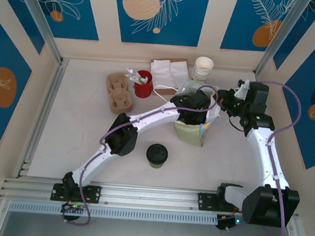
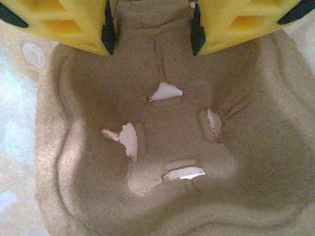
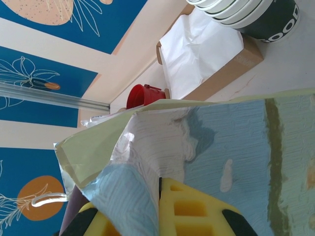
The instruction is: Pack the takeout coffee
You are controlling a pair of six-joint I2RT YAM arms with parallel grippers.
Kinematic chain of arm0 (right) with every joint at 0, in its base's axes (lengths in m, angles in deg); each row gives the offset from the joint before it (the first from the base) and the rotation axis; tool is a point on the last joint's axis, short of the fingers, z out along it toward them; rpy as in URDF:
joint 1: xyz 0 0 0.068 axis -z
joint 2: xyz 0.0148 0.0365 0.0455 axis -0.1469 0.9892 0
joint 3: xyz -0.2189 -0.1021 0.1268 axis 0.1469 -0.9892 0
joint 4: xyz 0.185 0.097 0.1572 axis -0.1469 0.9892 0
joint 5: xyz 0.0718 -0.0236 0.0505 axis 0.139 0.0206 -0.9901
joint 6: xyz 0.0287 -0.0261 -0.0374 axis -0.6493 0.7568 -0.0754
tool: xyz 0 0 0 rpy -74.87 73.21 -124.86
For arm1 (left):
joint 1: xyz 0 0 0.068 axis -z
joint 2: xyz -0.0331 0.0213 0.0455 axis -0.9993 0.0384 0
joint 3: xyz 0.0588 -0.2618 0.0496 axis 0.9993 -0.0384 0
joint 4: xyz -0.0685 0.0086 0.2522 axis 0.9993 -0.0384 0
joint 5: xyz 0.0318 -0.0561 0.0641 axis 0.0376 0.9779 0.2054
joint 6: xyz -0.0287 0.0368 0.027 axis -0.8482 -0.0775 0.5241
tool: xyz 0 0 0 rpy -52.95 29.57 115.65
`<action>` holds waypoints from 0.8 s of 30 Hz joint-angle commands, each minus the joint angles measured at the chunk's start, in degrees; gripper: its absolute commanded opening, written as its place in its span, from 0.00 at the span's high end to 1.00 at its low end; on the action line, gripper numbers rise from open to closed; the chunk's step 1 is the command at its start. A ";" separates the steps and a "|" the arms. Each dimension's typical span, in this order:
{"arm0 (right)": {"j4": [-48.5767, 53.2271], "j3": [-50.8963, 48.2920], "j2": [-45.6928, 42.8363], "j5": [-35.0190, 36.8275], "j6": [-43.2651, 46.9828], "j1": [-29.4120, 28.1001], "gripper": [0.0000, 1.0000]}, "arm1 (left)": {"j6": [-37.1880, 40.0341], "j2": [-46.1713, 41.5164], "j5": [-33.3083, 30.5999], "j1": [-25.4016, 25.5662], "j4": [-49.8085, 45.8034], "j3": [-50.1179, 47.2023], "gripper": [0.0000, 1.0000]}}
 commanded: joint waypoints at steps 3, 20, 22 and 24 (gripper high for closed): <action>3.04 0.74 -0.40 2.68 2.53 -0.26 1.00 | 1.02 -5.29 2.05 0.00 -4.33 -0.88 0.49; 7.44 5.56 3.27 5.33 4.95 -0.30 1.00 | -1.00 -22.88 3.66 0.46 -6.00 -0.84 0.45; 7.44 5.64 3.08 5.12 5.26 -0.24 1.00 | -1.39 -24.97 5.39 0.45 -5.04 -0.74 0.44; 7.13 5.57 3.06 4.58 5.39 -0.30 1.00 | -1.61 -26.97 6.81 0.36 -4.27 -0.90 0.44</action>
